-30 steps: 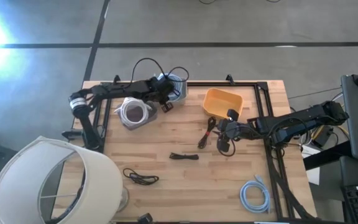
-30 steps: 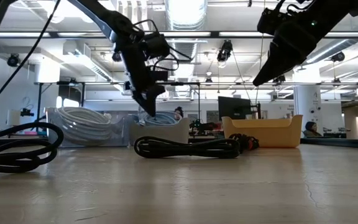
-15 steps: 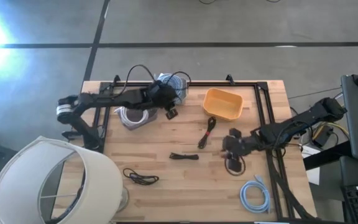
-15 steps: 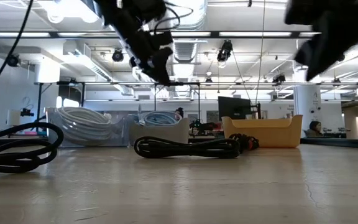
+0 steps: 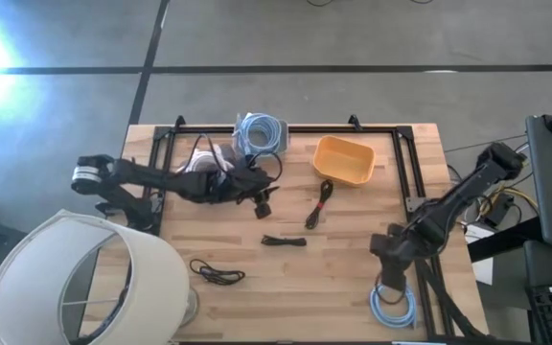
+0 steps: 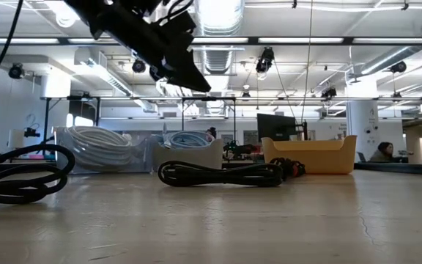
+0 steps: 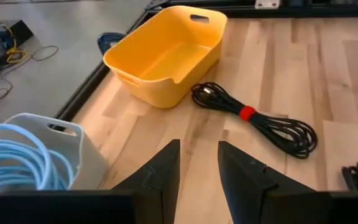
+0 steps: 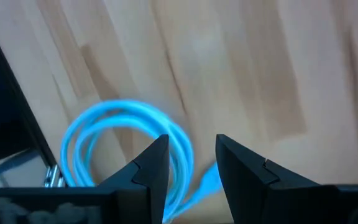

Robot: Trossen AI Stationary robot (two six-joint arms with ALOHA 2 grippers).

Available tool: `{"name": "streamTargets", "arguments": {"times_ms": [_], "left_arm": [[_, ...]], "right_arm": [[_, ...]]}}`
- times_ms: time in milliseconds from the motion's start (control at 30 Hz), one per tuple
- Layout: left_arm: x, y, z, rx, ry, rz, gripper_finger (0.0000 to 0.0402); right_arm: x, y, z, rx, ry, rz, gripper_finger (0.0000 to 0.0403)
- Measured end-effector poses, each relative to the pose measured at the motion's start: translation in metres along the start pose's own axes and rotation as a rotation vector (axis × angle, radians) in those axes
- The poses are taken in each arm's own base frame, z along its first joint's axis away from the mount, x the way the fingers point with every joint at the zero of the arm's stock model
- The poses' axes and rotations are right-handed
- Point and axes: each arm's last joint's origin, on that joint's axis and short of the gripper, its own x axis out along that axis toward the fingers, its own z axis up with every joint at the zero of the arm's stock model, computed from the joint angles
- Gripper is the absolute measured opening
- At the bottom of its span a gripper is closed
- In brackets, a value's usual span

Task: Pick & Place USB Port
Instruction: Put the blue HDMI cable into the gray bin

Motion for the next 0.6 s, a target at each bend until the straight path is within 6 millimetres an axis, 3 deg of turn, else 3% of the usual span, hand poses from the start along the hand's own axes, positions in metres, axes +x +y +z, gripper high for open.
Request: {"name": "streamTargets", "arguments": {"times_ms": [300, 600], "left_arm": [[0.001, -0.002, -0.014, -0.053, 0.021, -0.004, 0.0110], [0.001, -0.003, -0.015, -0.071, 0.025, -0.005, 0.0110]], "right_arm": [[0.028, -0.005, -0.018, 0.034, 0.059, 0.058, 0.0125], [0.048, -0.013, -0.029, -0.008, 0.107, 0.101, 0.0125]]}}
